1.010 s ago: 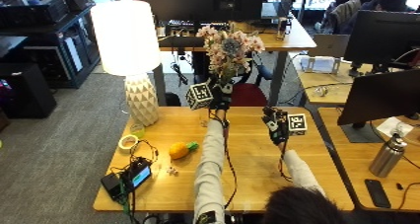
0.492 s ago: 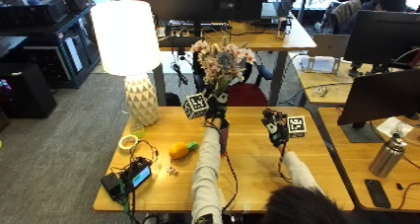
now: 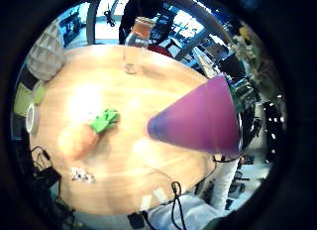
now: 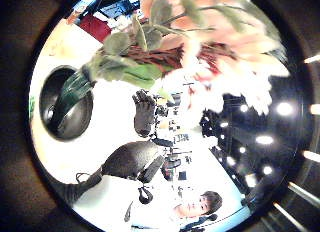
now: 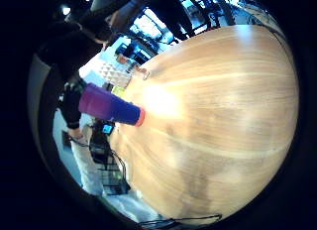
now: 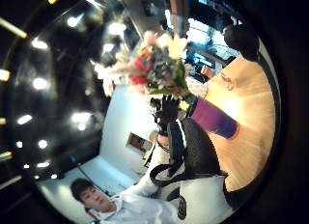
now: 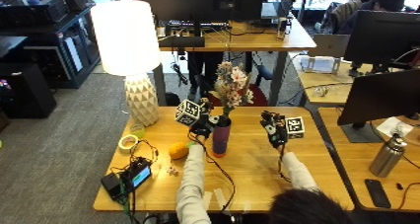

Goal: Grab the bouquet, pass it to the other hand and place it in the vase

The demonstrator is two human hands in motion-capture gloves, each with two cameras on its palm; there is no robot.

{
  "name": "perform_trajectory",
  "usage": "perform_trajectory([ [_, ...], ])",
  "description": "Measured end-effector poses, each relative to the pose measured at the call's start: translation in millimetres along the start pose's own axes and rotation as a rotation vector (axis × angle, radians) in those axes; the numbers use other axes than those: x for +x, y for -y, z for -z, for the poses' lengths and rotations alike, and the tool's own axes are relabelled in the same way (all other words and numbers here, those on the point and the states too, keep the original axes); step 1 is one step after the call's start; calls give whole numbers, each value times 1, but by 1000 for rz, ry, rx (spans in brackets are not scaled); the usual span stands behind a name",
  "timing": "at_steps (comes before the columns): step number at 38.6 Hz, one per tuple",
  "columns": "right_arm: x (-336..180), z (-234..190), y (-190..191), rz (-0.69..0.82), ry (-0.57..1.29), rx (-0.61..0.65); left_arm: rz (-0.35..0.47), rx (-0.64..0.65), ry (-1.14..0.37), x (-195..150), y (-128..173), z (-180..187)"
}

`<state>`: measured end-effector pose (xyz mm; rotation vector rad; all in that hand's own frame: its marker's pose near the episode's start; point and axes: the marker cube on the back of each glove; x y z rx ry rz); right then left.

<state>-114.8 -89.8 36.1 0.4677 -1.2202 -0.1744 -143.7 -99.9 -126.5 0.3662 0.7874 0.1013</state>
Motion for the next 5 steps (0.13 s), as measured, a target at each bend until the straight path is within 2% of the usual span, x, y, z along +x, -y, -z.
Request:
perform_trajectory([
  [1,2,2,0,-17,-5,2,14,-7,6,2,-4,3],
  [4,10,8,1,-19,20,-3,-68,9,-44,10,-4,6],
  [5,11,9,1,5,55,-17,-56,5,-23,10,-4,4],
])
